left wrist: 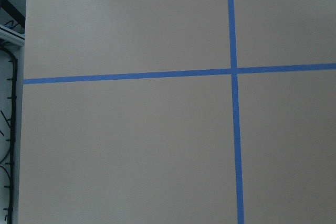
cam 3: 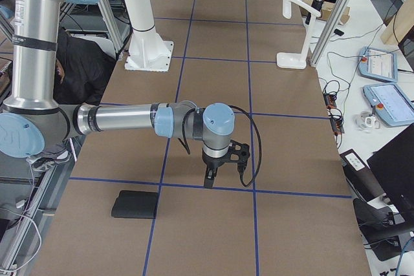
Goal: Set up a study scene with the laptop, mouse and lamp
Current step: 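Carry the silver laptop with the left gripper toward the table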
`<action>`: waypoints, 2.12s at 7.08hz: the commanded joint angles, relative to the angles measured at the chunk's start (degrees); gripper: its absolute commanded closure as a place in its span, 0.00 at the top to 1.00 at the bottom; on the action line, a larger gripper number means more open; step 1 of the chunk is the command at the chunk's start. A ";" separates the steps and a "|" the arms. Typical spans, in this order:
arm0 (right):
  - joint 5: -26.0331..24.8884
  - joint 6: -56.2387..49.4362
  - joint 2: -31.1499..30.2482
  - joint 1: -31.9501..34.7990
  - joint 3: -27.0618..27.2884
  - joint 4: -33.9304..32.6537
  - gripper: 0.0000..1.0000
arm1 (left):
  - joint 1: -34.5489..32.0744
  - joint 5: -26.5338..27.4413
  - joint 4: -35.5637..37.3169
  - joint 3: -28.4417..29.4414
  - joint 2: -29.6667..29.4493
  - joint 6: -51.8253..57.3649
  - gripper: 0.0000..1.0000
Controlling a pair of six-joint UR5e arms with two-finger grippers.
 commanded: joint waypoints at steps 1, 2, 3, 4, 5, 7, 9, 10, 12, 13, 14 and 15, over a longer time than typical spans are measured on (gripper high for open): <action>0.78 0.08 0.02 0.00 0.58 0.00 0.99 | 0.00 -0.13 -0.52 2.05 -0.16 0.00 0.99; 4.53 0.08 0.45 0.00 0.24 0.09 0.99 | 0.09 -0.31 -0.79 2.59 -0.77 0.00 0.99; 5.09 -0.01 0.63 0.00 0.85 0.18 0.99 | 0.09 -0.92 -0.79 1.81 -0.78 0.00 1.00; 5.01 -0.01 0.63 0.00 0.59 0.18 0.99 | 0.00 -3.27 -0.71 2.15 -0.78 -0.17 0.99; 5.18 -0.10 0.72 0.00 0.68 0.18 0.99 | 0.09 -3.21 -0.53 1.46 -1.30 0.09 0.99; 5.36 -0.19 0.90 -0.09 0.41 0.09 0.99 | 0.00 -2.51 0.26 2.85 -1.75 -0.26 1.00; 5.45 -0.19 0.98 -0.09 0.33 0.00 0.99 | -0.09 -2.33 0.61 3.65 -0.70 -1.67 1.00; 5.54 -0.45 0.98 -0.09 0.41 0.09 0.99 | -0.26 -2.42 0.61 3.74 0.44 -1.67 1.00; 5.62 -0.71 0.64 -0.09 0.41 0.09 0.99 | -2.53 -2.33 8.20 3.65 0.45 -1.76 1.00; 6.15 -0.89 0.20 -0.09 0.68 0.18 0.99 | -6.99 -2.33 11.04 3.74 1.24 -1.76 1.00; 8.15 -0.89 0.28 -0.09 1.55 0.26 0.99 | -12.08 -2.24 11.33 3.56 5.16 -1.76 1.00; 8.44 -0.89 0.72 -0.09 1.73 0.26 0.99 | -17.52 -0.42 11.60 3.21 8.16 -4.63 1.00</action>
